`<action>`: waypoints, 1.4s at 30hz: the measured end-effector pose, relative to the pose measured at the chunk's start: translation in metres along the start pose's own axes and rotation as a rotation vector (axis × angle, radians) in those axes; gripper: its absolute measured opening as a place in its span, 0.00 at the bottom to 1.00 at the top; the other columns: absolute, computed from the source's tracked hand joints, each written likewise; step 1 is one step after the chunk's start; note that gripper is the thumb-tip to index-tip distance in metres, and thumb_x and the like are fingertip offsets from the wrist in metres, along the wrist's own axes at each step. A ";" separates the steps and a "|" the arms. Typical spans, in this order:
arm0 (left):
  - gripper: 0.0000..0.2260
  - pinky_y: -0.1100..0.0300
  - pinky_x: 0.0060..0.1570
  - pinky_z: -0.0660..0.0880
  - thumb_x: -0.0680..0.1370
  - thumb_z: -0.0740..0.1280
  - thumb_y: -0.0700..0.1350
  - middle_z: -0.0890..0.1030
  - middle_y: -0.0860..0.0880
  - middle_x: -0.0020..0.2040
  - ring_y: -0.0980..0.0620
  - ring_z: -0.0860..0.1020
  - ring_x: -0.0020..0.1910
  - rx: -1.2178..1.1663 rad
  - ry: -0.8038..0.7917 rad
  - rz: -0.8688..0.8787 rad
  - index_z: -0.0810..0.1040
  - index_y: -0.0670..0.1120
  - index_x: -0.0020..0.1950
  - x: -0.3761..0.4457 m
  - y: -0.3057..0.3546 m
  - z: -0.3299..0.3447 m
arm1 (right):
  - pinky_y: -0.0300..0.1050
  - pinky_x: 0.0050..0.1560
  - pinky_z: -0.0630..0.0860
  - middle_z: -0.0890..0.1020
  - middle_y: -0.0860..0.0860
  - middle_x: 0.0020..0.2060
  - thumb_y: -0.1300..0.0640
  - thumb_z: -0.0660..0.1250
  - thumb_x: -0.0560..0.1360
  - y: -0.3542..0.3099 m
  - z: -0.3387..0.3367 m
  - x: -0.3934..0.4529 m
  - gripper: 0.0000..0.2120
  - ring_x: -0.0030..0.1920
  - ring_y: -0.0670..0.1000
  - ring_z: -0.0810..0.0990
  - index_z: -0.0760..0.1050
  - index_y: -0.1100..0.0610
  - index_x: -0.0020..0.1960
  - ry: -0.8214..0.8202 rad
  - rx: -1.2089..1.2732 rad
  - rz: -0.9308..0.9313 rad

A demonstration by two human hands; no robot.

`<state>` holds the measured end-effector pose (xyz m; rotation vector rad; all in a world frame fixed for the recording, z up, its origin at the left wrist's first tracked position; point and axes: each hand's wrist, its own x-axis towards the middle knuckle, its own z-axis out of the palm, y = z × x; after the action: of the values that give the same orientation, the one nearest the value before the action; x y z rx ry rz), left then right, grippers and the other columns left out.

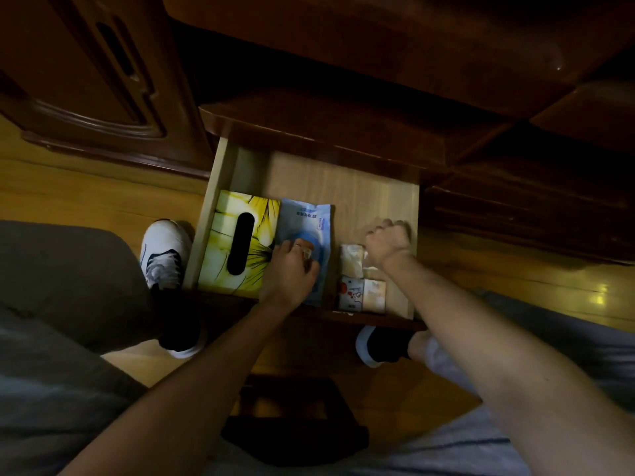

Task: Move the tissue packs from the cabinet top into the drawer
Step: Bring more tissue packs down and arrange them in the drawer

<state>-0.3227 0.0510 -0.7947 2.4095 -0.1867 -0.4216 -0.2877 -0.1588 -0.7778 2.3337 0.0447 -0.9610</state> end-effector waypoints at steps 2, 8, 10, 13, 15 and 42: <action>0.13 0.49 0.46 0.76 0.78 0.66 0.50 0.76 0.44 0.56 0.43 0.75 0.57 0.018 -0.015 0.015 0.76 0.44 0.58 0.001 0.002 0.002 | 0.54 0.51 0.70 0.80 0.54 0.61 0.33 0.64 0.75 0.002 0.005 0.002 0.28 0.61 0.56 0.74 0.77 0.53 0.63 -0.046 -0.016 -0.058; 0.13 0.51 0.44 0.75 0.77 0.66 0.49 0.76 0.44 0.57 0.43 0.76 0.57 0.031 -0.018 0.048 0.76 0.47 0.59 0.000 0.004 0.002 | 0.53 0.56 0.73 0.79 0.54 0.58 0.36 0.61 0.78 0.011 0.004 -0.008 0.24 0.59 0.55 0.76 0.76 0.54 0.61 0.065 0.166 -0.084; 0.11 0.54 0.40 0.72 0.77 0.65 0.49 0.76 0.43 0.56 0.42 0.76 0.54 0.029 -0.026 0.044 0.76 0.45 0.56 0.000 0.005 0.001 | 0.56 0.61 0.73 0.80 0.55 0.60 0.42 0.59 0.79 0.017 0.007 -0.007 0.21 0.61 0.56 0.75 0.77 0.55 0.63 0.245 0.303 -0.021; 0.09 0.54 0.40 0.72 0.76 0.66 0.47 0.76 0.42 0.54 0.41 0.76 0.53 0.008 -0.028 0.075 0.75 0.45 0.54 -0.001 0.006 0.000 | 0.55 0.68 0.66 0.80 0.55 0.61 0.45 0.62 0.79 0.020 0.008 -0.001 0.18 0.64 0.57 0.74 0.76 0.54 0.64 0.392 0.744 0.080; 0.10 0.53 0.41 0.73 0.76 0.66 0.47 0.77 0.42 0.54 0.42 0.76 0.54 0.017 -0.029 0.075 0.76 0.46 0.55 -0.001 0.005 0.000 | 0.54 0.71 0.63 0.78 0.55 0.65 0.44 0.65 0.78 0.017 0.003 0.007 0.21 0.68 0.57 0.72 0.73 0.51 0.68 0.388 0.978 0.152; 0.16 0.49 0.52 0.78 0.77 0.66 0.51 0.75 0.45 0.59 0.46 0.74 0.57 0.060 -0.043 -0.010 0.75 0.47 0.62 0.003 0.000 0.009 | 0.56 0.75 0.63 0.61 0.54 0.79 0.50 0.74 0.73 -0.021 0.029 0.032 0.41 0.78 0.57 0.60 0.57 0.52 0.80 0.278 1.006 -0.036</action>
<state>-0.3234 0.0448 -0.8022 2.4622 -0.2096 -0.4790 -0.2873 -0.1636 -0.8253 3.3793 -0.3683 -0.7442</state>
